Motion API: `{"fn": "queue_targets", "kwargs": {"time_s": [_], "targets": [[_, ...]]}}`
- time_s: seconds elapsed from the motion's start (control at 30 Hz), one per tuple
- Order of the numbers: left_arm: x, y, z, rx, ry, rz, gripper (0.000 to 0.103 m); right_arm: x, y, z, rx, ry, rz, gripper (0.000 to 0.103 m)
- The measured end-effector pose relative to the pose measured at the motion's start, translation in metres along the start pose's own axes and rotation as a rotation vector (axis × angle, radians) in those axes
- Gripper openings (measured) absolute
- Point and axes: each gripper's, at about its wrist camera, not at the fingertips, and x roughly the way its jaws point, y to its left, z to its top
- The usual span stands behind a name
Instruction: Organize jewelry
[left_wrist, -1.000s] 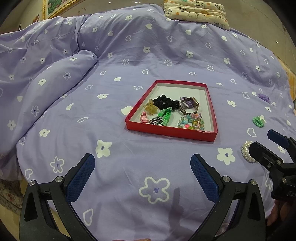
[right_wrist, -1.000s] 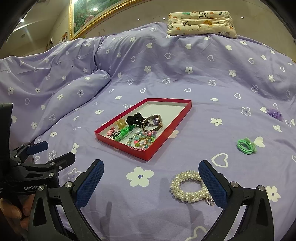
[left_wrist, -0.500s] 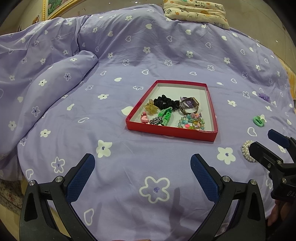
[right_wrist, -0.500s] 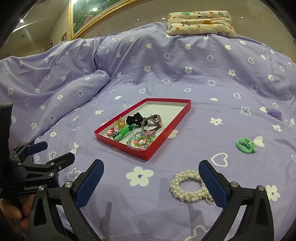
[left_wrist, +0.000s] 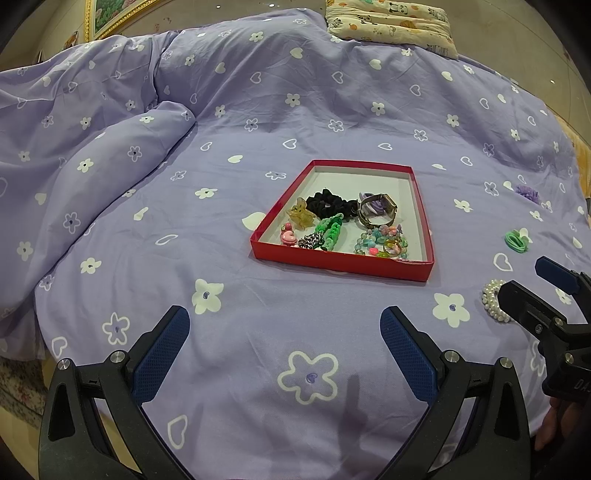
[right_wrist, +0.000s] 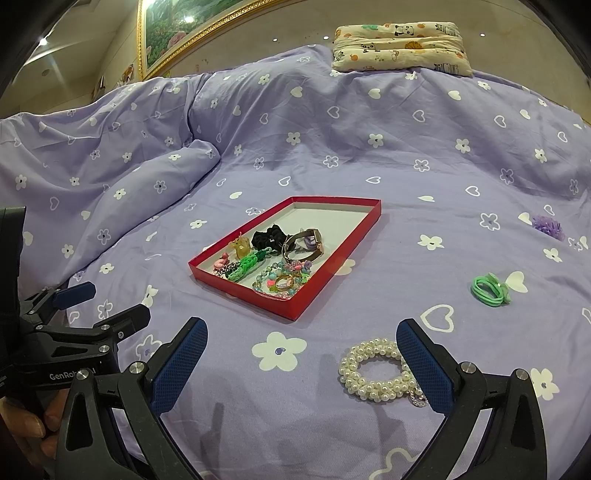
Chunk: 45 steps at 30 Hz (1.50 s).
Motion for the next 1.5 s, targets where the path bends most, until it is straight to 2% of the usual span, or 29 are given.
{"fn": "queue_targets", "kwargs": {"time_s": [1.5], "targets": [[0.0033, -0.0045, -0.0006, 0.012, -0.001, -0.002, 0.103, -0.0017, 0.0044, 0.0023, 0.001, -0.002, 0.003, 0.103]]}}
